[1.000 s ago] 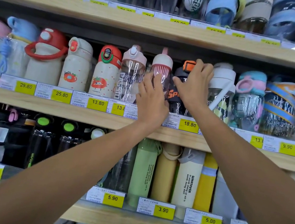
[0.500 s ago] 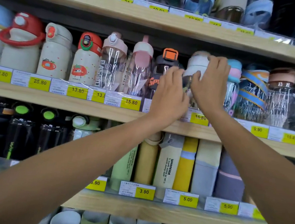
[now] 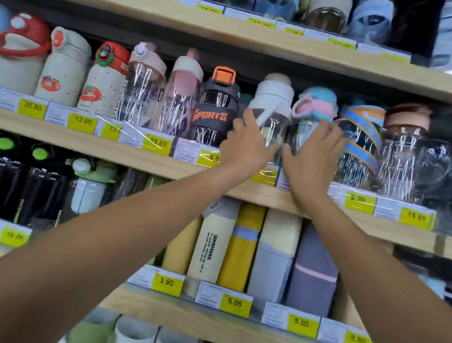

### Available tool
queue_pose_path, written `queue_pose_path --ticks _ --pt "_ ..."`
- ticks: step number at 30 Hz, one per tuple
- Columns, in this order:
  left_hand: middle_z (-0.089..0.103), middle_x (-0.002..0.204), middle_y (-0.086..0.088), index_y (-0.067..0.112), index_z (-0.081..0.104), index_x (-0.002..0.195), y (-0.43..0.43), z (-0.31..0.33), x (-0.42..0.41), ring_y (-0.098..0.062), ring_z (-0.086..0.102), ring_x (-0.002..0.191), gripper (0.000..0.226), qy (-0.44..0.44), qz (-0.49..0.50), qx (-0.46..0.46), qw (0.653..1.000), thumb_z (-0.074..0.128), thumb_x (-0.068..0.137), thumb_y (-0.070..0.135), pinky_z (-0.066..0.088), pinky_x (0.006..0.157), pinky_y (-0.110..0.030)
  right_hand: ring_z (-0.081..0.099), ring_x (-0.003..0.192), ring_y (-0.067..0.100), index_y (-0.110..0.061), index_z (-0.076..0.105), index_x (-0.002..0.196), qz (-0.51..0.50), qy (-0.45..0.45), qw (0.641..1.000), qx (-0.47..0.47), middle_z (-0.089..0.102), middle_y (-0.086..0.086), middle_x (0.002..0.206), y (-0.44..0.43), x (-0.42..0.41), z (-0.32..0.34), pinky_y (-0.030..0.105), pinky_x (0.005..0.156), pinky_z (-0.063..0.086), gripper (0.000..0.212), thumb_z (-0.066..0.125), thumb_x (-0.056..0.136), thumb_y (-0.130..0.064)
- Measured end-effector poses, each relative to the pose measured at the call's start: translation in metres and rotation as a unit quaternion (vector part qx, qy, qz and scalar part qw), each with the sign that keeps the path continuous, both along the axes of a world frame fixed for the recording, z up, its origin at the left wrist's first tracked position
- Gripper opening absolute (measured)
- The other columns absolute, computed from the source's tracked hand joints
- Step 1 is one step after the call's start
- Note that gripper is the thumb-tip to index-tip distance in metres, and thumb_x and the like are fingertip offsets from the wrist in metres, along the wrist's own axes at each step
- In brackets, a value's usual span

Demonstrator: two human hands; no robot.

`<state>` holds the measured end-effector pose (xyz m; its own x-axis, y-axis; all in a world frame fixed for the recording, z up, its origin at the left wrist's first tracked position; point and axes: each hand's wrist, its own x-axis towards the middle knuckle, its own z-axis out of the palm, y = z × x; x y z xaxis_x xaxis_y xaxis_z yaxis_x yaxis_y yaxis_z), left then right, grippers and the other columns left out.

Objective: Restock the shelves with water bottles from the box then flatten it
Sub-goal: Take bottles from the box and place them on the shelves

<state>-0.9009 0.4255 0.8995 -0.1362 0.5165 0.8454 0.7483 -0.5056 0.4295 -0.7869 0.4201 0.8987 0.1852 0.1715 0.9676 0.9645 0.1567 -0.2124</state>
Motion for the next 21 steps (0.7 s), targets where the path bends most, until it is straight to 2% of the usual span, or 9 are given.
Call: queue_pose_path --ticks 4,7,12,21 --pt "0.049 0.126 -0.012 0.012 0.029 0.133 0.003 0.003 0.001 -0.036 0.054 0.113 0.082 -0.003 0.039 0.008 0.999 0.067 0.076 0.056 0.043 0.082 -0.043 0.033 0.126 0.037 -0.005 0.023 0.144 -0.003 0.003 1.0 0.003 0.024 0.018 0.148 0.005 0.001 -0.001 0.039 0.099 0.032 0.086 0.069 0.079 -0.037" --pt "0.051 0.121 -0.011 0.011 0.036 0.125 0.003 -0.002 0.003 -0.034 0.055 0.11 0.076 0.001 0.065 0.02 0.998 0.067 0.074 0.058 0.04 0.074 -0.04 0.032 0.126 0.036 -0.007 0.019 0.146 0.018 0.05 0.998 -0.029 0.025 0.017 0.146 0.007 0.003 -0.001 0.043 0.096 0.038 0.092 0.072 0.077 -0.036" --pt "0.047 0.125 -0.011 0.01 0.036 0.131 0.004 -0.007 0.009 -0.031 0.051 0.112 0.079 0.03 0.108 0.057 0.992 0.064 0.076 0.059 0.044 0.078 -0.04 0.032 0.125 0.037 -0.007 0.019 0.145 0.032 0.067 0.996 -0.041 0.027 0.017 0.144 0.006 0.004 -0.001 0.044 0.094 0.038 0.09 0.072 0.076 -0.03" --pt "0.046 0.125 -0.012 0.009 0.035 0.133 0.002 -0.008 0.011 -0.033 0.051 0.111 0.077 0.024 0.096 0.062 0.993 0.065 0.079 0.055 0.043 0.079 -0.039 0.034 0.124 0.039 -0.005 0.014 0.147 0.066 0.062 0.995 -0.047 0.026 0.02 0.144 0.002 0.009 -0.003 0.044 0.095 0.04 0.086 0.065 0.08 -0.024"
